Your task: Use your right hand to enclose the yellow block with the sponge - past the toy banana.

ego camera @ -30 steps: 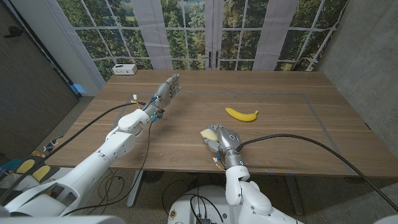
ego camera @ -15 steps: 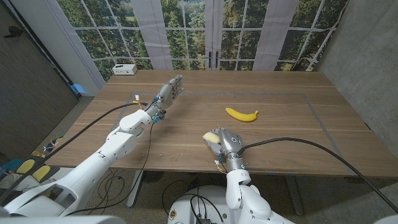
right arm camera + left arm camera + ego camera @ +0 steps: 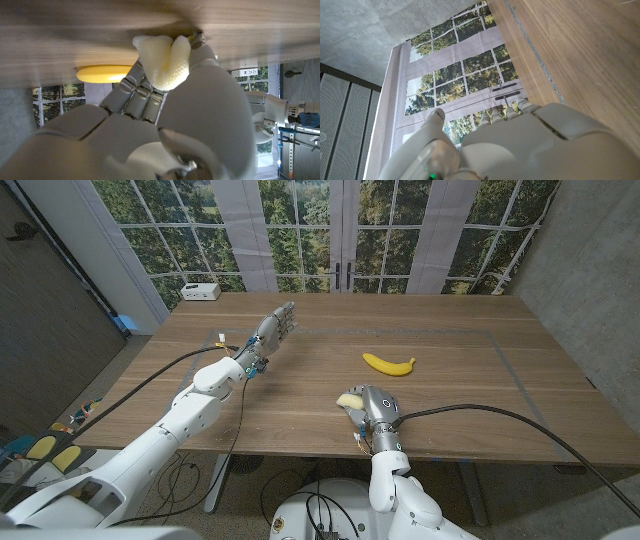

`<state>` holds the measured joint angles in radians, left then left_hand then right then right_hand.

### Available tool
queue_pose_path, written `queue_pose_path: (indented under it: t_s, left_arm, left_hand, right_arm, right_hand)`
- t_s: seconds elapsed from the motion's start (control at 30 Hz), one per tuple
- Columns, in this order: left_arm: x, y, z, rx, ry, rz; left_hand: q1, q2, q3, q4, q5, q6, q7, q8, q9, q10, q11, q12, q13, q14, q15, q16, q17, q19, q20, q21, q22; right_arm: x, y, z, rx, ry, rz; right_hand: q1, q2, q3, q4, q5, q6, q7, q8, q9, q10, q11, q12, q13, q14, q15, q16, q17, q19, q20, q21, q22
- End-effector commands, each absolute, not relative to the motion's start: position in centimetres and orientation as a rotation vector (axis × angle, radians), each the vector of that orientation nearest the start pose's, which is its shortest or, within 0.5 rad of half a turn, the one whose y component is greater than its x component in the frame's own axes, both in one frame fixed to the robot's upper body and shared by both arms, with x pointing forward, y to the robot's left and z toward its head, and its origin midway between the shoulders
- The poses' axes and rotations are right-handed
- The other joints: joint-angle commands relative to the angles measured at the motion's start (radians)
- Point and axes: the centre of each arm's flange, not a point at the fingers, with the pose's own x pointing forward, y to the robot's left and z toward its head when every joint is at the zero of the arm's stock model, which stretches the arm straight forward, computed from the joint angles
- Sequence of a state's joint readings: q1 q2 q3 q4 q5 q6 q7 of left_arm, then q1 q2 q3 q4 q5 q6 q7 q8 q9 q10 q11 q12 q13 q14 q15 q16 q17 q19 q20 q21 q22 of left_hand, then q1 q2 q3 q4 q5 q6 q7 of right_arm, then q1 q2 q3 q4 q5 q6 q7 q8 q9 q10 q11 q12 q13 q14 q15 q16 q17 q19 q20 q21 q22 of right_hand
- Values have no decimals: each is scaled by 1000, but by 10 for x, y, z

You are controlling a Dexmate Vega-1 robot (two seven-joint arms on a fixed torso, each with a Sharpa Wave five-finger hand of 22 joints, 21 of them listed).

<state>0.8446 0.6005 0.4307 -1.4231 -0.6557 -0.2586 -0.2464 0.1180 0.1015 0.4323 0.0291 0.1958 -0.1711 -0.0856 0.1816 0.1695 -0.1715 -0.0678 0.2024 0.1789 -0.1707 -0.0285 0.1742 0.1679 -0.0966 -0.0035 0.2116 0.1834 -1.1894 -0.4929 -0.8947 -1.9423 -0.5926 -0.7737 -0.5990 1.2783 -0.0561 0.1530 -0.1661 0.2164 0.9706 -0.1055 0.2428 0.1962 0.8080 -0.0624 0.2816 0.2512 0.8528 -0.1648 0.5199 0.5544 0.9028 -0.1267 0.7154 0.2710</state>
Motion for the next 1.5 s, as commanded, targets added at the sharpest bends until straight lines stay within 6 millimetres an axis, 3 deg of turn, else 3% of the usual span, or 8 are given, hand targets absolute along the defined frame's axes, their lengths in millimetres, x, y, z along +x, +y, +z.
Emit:
queue_pose_path:
  t_s: [0.03,0.2,0.53,1.17,1.5]
  left_arm:
    - [629,246,-15,117,-599,-510]
    - [631,247,-14,120,-595,-516]
    - [633,248,-15,108,-594,-509]
    - [633,246,-17,105,-593,-508]
    - [636,247,-17,103,-591,-507]
  left_hand:
    - [9,4,2,-4,-2,-12,-3,1,4,-30,-5,-5,3,-71,-2,2,2,2,-1,-1,5]
    - [9,4,2,-4,-2,-12,-2,1,4,-31,-5,-5,3,-72,-2,2,2,2,-3,-1,5]
    - [8,5,1,-4,-3,-12,-2,1,4,-30,-7,-5,3,-72,-1,2,2,2,-5,-1,5]
    - [8,6,2,-4,-3,-13,-2,0,4,-32,-7,-5,3,-72,-2,3,3,3,-8,-1,5]
    - [8,7,2,-4,-3,-13,-2,0,4,-31,-7,-5,3,-72,-2,3,3,4,-9,0,5]
  right_arm:
    - [500,-110,-234,-1010,-407,-261]
    - [499,-111,-234,-1008,-456,-279]
    - [497,-110,-223,-1013,-546,-291]
    - [486,-108,-159,-925,-892,-431]
    - [485,-107,-140,-893,-967,-444]
  right_hand:
    - [248,168,7,-1,-12,172,152,-3,4,41,19,18,16,182,-73,3,17,15,-93,61,210]
    - [268,158,2,6,-15,218,151,0,4,84,19,38,31,215,-71,-10,24,5,-91,112,230]
    - [273,147,-10,14,-11,245,145,-5,2,116,24,47,36,240,-70,-26,24,-6,-89,155,243]
    - [280,143,-20,21,-6,248,143,-20,3,114,21,37,39,243,-70,-54,20,-31,-89,201,253]
    - [286,143,-23,23,-4,249,144,-26,4,114,23,34,43,248,-70,-65,21,-45,-89,225,257]
